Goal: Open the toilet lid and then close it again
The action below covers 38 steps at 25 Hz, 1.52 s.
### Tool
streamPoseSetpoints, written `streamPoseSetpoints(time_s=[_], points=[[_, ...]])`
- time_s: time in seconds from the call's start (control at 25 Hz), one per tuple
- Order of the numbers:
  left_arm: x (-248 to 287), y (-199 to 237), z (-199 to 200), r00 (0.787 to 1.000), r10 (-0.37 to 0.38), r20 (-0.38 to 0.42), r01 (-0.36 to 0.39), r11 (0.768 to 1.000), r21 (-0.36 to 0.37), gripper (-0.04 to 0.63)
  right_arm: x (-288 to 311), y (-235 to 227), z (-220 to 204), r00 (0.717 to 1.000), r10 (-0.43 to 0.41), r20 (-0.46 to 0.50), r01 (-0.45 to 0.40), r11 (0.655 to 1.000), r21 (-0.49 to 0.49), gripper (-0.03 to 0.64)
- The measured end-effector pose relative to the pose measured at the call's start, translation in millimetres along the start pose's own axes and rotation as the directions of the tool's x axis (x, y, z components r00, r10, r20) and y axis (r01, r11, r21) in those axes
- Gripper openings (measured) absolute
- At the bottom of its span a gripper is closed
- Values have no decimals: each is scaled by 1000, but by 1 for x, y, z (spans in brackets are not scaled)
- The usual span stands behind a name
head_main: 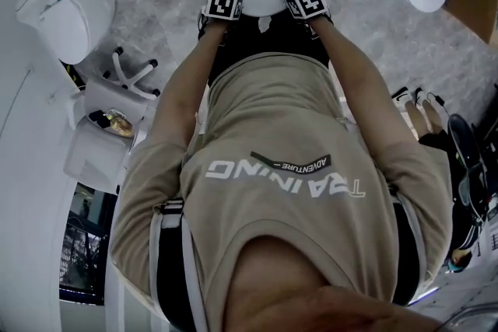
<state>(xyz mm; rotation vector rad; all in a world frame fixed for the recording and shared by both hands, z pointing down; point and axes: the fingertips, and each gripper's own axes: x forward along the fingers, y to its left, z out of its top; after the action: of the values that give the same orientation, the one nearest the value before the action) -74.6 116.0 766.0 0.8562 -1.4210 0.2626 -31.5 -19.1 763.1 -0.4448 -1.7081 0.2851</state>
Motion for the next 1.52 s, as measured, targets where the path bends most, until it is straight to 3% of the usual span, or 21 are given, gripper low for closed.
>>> streamPoseSetpoints(time_s=[0.2,0.48,0.68,1.04,1.36,1.52], points=[[14,-1,-13,999,-33,-41,34,999,29,5,14,0,-16,999,6,-47,-7,1000,-3,10],[34,0,-30,999,21,-39,-15,990,139,6,33,-4,-32,995,3,-97,-2,1000,2,10],[51,-3,-38,1000,13,-8,-12,992,122,6,47,-7,-45,991,23,-132,-21,1000,16,10],[88,3,-55,996,29,-84,-25,998,57,6,81,-21,-71,976,39,-214,-40,999,-1,10],[118,7,-66,995,24,-93,-20,999,37,5,109,-28,-84,974,57,-221,-54,998,21,9],[130,10,-72,995,11,-102,-12,1000,-11,5,118,-32,-93,973,42,-229,-41,999,10,9]])
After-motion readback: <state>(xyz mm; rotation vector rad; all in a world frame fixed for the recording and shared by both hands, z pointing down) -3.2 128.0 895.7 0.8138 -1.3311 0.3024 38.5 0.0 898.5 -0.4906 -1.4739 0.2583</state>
